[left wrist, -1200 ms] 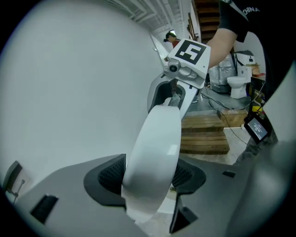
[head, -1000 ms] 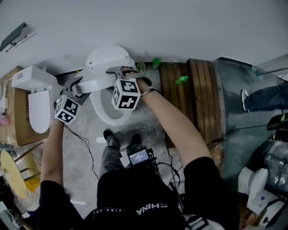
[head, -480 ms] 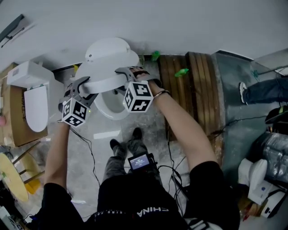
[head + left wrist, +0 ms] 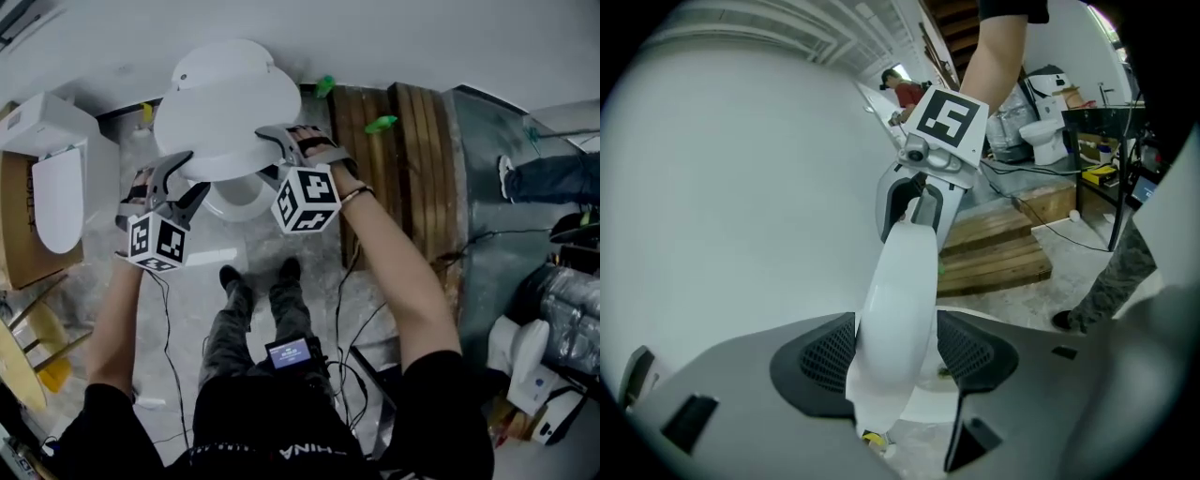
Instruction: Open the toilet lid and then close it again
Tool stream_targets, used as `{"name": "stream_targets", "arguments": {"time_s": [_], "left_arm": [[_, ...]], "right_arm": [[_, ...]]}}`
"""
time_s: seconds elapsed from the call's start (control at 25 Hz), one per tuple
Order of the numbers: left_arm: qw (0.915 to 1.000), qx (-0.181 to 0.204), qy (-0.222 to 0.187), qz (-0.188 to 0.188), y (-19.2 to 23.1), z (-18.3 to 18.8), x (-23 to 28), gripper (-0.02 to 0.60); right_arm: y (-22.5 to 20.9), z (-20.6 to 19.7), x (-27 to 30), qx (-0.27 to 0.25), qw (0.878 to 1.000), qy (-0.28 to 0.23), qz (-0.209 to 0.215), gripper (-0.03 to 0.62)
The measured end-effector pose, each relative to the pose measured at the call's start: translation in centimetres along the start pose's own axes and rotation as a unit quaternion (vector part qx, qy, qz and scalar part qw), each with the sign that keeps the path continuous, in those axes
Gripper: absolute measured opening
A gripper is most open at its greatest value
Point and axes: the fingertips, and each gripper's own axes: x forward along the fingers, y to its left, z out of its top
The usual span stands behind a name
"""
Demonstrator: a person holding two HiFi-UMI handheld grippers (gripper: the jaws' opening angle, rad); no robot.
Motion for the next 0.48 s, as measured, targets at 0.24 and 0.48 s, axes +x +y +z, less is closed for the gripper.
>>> {"name": "stream_targets", "arguments": {"time_s": [0.24,0.48], "left_arm": [[0.9994,-0.007,0.029,0.017,-3.8,-1.3,0.9,0.262],[0.9987,-0.001,0.044,0.025,-8.3,-3.5,1.7,0.262]], "right_arm": [[4.0,-1.3,0.4,-0.030,0.999,-0.023,-0.009,0.270],[8.7,-2.6,1.2,-0.058,0.998,-0.020,-0.011,0.268]]}}
